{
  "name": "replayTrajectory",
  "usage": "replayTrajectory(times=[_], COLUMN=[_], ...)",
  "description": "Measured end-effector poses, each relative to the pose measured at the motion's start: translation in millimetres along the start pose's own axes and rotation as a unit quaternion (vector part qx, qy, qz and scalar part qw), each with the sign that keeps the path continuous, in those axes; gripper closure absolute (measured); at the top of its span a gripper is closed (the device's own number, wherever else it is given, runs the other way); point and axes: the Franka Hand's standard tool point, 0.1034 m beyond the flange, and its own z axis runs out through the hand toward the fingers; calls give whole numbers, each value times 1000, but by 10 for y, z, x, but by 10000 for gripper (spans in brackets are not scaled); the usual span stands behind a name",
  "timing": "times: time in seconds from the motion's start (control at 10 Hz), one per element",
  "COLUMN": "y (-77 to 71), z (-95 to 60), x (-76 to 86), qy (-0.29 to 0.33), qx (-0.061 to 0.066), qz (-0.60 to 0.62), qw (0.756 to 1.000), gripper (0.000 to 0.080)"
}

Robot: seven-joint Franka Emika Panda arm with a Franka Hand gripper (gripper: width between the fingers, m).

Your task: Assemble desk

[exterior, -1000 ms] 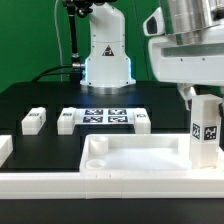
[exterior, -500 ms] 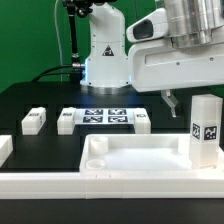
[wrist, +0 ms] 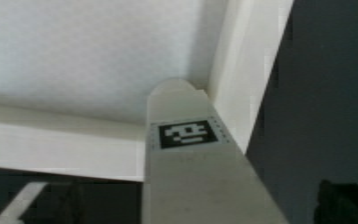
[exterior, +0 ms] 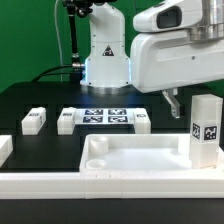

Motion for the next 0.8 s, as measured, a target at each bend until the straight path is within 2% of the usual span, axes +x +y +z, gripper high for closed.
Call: replayTrajectory(times=[0.1,0.2,0.3,0.4,0.6,0.7,0.8], y=[-6,-8,-11,-8,-14,-49,-83], z=[1,1,1,0,-8,-28,-26], x=[0,0,0,1,6,1,-7], qy=[0,0,0,0,1,-2,-5], qx=[0,0,1,0,0,-2,0], qz=[19,45,70,115,199,309,416], qw=[1000,999,998,993,980,951,909], gripper=[277,277,447,508,508,508,508])
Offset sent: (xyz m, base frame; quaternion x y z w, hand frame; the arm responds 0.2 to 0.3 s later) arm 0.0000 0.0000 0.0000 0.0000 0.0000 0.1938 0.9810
